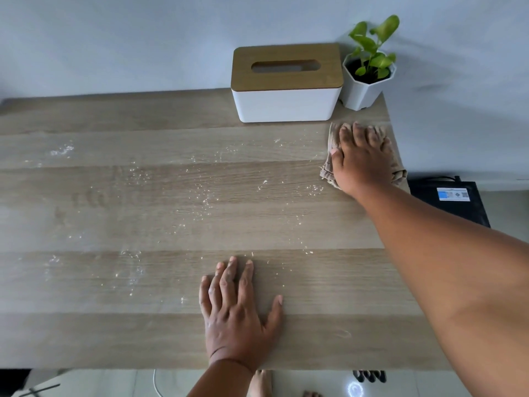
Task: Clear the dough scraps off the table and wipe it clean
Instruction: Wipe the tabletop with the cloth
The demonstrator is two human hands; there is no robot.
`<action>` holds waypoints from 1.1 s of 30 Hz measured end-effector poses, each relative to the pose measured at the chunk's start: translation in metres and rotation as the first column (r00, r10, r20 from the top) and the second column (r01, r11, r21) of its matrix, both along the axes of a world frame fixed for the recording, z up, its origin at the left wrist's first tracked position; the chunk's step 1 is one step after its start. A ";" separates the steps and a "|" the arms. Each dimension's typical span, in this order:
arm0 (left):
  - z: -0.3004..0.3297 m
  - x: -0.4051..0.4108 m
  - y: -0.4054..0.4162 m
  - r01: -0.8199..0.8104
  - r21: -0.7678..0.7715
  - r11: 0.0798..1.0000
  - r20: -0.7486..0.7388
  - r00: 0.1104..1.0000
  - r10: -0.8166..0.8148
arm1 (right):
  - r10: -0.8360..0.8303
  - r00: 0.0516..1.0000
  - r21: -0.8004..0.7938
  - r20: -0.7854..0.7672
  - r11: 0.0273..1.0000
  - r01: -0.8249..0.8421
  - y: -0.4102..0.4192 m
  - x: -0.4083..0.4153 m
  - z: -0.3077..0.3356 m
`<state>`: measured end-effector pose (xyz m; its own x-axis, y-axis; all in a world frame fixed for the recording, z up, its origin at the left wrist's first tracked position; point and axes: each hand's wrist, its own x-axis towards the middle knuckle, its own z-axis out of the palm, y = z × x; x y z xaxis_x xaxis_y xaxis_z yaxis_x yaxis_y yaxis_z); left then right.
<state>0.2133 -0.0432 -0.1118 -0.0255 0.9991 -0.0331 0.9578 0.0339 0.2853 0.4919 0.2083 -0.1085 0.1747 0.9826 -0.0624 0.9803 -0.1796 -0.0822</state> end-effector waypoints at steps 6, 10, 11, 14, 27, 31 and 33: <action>0.004 0.000 0.000 -0.009 -0.003 1.000 0.000 1.000 0.009 | 0.018 1.000 0.016 -0.021 1.000 -0.017 -0.003 0.002 -0.001; 0.001 -0.001 0.000 -0.012 0.014 1.000 -0.005 1.000 0.012 | 0.031 0.999 0.021 -0.025 0.999 -0.031 -0.014 0.005 -0.004; 0.000 -0.001 0.000 -0.011 0.019 1.000 -0.004 1.000 0.011 | 0.038 0.999 0.025 -0.026 0.999 -0.037 -0.017 0.006 -0.005; -0.003 -0.001 0.000 -0.008 0.031 0.999 -0.006 1.000 0.008 | 0.041 0.999 0.040 -0.023 0.998 -0.040 -0.028 0.007 -0.006; -0.003 -0.002 -0.001 -0.024 0.037 0.999 0.001 1.000 0.024 | 0.044 0.999 0.067 -0.014 0.997 -0.043 -0.065 0.008 -0.010; -0.002 -0.001 -0.001 -0.023 0.036 0.999 -0.001 1.000 0.023 | 0.043 0.999 0.069 -0.013 0.997 -0.042 -0.077 0.006 -0.010; -0.001 -0.001 -0.001 -0.024 0.035 0.999 -0.002 1.000 0.024 | 0.037 0.999 0.060 -0.016 0.998 -0.036 -0.084 0.005 -0.009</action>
